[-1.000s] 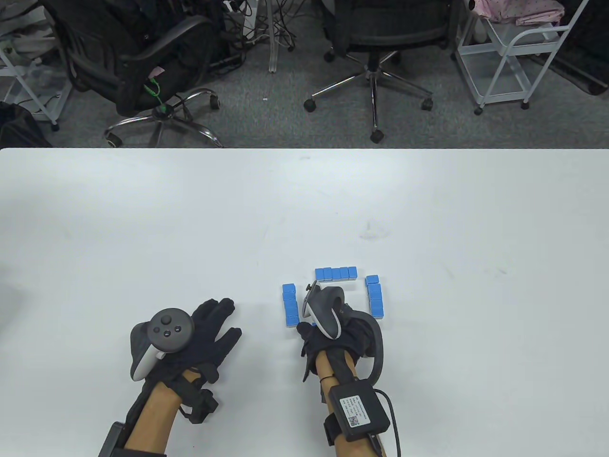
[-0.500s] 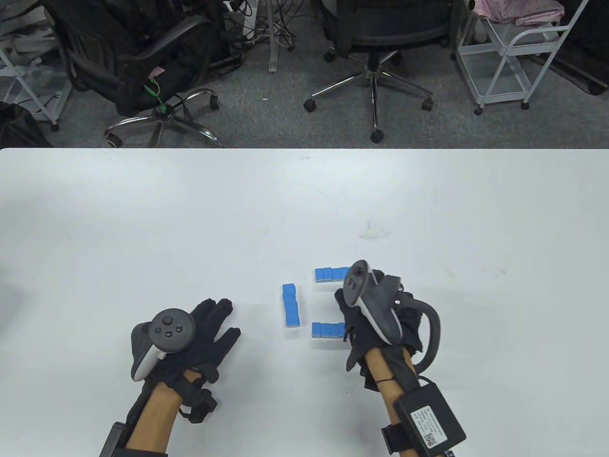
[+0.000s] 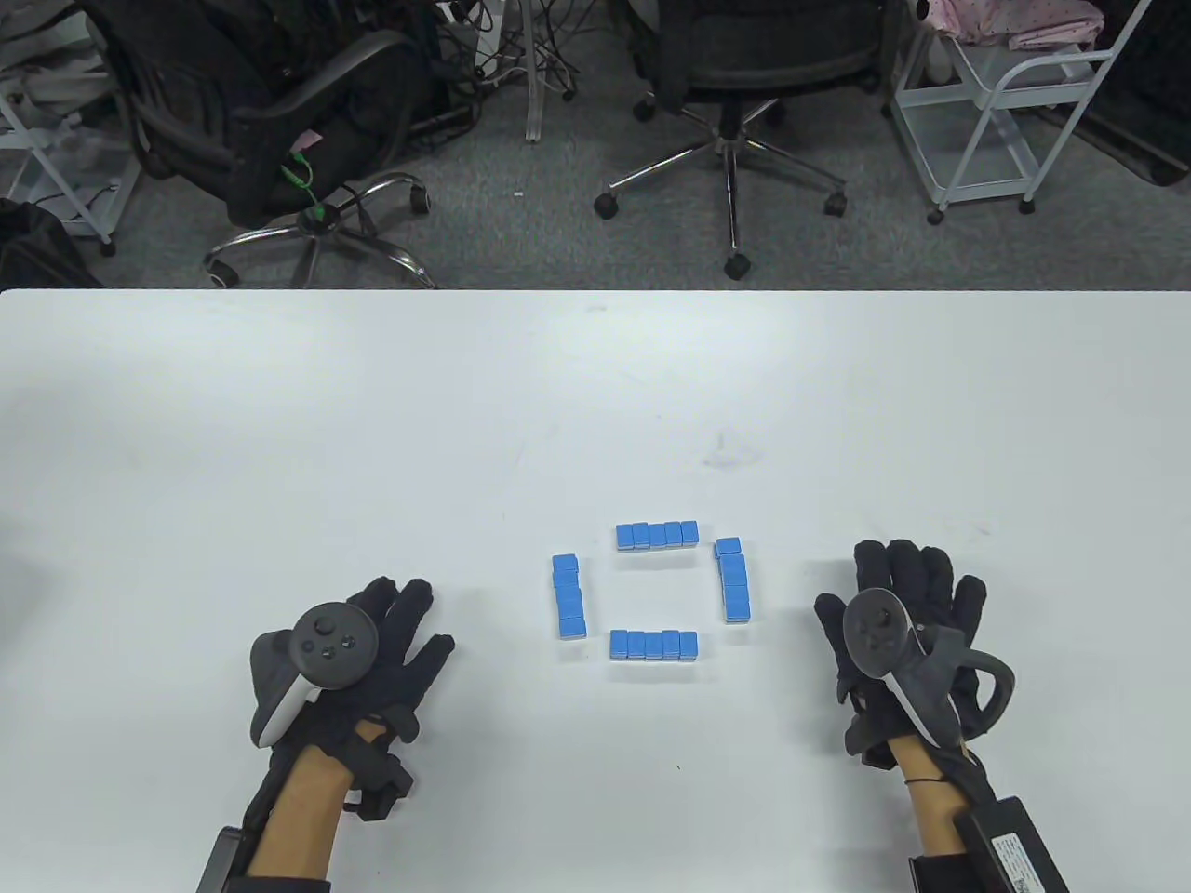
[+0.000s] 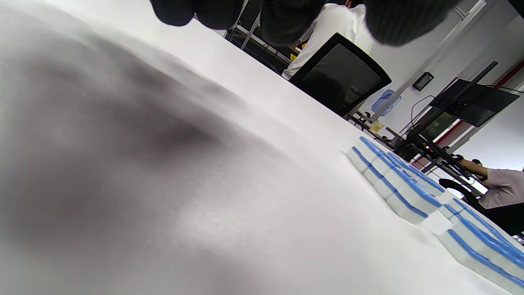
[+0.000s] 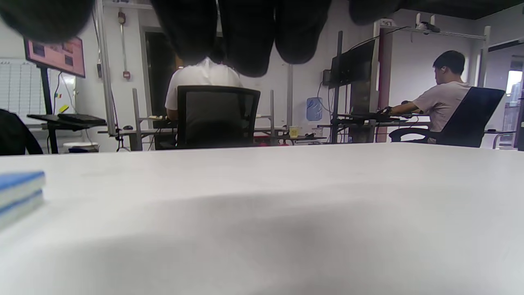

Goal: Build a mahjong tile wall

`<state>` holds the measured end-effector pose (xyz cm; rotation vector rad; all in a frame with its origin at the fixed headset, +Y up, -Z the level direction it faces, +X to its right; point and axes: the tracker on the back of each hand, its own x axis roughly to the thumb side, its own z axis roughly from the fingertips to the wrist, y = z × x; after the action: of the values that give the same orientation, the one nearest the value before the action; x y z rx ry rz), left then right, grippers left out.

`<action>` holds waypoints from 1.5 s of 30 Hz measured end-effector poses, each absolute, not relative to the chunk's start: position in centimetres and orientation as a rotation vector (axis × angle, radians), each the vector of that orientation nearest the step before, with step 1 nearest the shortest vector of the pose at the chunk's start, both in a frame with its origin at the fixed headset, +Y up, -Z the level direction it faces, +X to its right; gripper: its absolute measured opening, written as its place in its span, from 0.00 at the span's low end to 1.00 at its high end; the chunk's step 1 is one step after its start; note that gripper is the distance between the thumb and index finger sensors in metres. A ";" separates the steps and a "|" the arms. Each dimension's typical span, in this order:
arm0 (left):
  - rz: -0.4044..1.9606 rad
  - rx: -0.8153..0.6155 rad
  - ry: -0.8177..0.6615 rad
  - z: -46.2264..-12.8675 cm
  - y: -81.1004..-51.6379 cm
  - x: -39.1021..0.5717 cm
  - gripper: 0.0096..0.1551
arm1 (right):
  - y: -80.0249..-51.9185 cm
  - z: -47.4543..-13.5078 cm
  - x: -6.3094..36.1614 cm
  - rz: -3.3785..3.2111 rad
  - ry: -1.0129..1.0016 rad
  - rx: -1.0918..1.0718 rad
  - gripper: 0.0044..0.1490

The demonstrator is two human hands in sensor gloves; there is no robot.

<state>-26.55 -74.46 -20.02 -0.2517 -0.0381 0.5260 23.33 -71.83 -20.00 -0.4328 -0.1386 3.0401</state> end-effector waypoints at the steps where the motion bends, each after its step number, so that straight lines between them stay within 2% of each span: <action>1: 0.530 -0.254 -0.032 -20.0 -74.5 -26.6 0.45 | -71.9 -20.1 23.8 3.000 -0.011 -0.418 0.49; 3: 0.528 -0.258 -0.024 -19.9 -74.6 -26.5 0.45 | -71.7 -19.8 24.5 2.924 -0.059 -0.451 0.50; 10: 0.510 -0.260 -0.033 -20.2 -74.6 -26.1 0.45 | -71.7 -19.9 24.2 2.967 -0.026 -0.431 0.51; 17: 0.450 -0.197 -0.028 -20.0 -73.9 -26.4 0.44 | -72.9 -20.2 23.5 2.942 0.166 -0.339 0.50; 24: 0.206 -0.117 0.011 -20.0 -73.1 -26.3 0.45 | -73.2 -20.5 23.6 2.950 0.125 -0.365 0.49; 31: 0.118 -0.114 0.034 -20.3 -73.1 -26.3 0.46 | -73.5 -20.7 23.3 2.970 0.120 -0.365 0.50; 45: 0.177 -0.167 0.048 -20.5 -73.7 -26.6 0.45 | -73.6 -20.8 23.2 2.929 0.064 -0.329 0.49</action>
<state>-26.57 -73.69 -20.52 -0.1675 0.0479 0.1769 23.23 -73.60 -20.80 -0.3285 0.0642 2.9290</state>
